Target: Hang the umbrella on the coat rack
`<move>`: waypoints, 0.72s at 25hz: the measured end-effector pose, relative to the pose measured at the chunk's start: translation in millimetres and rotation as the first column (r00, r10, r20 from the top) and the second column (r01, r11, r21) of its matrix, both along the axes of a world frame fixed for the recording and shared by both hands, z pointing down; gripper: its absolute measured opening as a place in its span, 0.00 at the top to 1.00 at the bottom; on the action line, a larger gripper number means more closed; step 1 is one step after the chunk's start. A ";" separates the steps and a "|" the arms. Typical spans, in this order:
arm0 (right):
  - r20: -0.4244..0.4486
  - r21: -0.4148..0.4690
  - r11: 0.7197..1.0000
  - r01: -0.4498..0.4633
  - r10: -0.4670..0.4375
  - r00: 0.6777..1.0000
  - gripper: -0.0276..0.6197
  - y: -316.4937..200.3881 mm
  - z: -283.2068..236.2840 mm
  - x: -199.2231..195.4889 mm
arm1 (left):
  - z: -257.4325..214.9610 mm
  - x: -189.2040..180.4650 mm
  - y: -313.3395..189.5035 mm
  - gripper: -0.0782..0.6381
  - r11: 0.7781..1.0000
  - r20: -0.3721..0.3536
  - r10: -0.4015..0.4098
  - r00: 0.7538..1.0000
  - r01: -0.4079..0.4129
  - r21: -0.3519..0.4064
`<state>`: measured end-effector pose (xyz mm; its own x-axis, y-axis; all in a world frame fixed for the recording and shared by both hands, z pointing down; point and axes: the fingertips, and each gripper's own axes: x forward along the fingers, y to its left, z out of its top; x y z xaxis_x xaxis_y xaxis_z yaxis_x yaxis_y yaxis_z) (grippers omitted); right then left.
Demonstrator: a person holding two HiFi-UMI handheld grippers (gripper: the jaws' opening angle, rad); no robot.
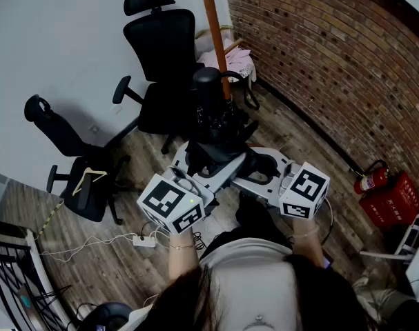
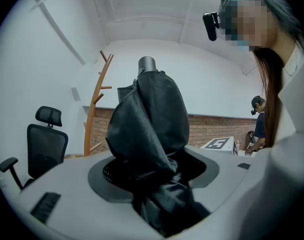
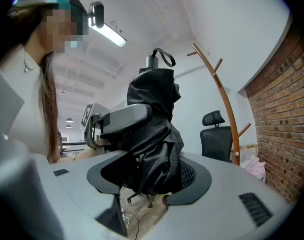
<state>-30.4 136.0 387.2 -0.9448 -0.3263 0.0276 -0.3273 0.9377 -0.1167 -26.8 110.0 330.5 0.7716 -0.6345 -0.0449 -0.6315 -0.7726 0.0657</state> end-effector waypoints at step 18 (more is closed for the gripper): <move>-0.002 -0.037 0.999 0.011 -0.011 1.000 0.58 -71.6 -0.1 -21.6 | 1.2 -20.8 -72.8 0.50 1.000 0.006 -0.012 1.000 0.012 -0.014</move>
<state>-52.0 64.4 387.1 -0.9484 -0.3144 0.0414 -0.3170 0.9364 -0.1509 -47.6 37.3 331.6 0.7642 -0.6442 -0.0315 -0.6411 -0.7640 0.0727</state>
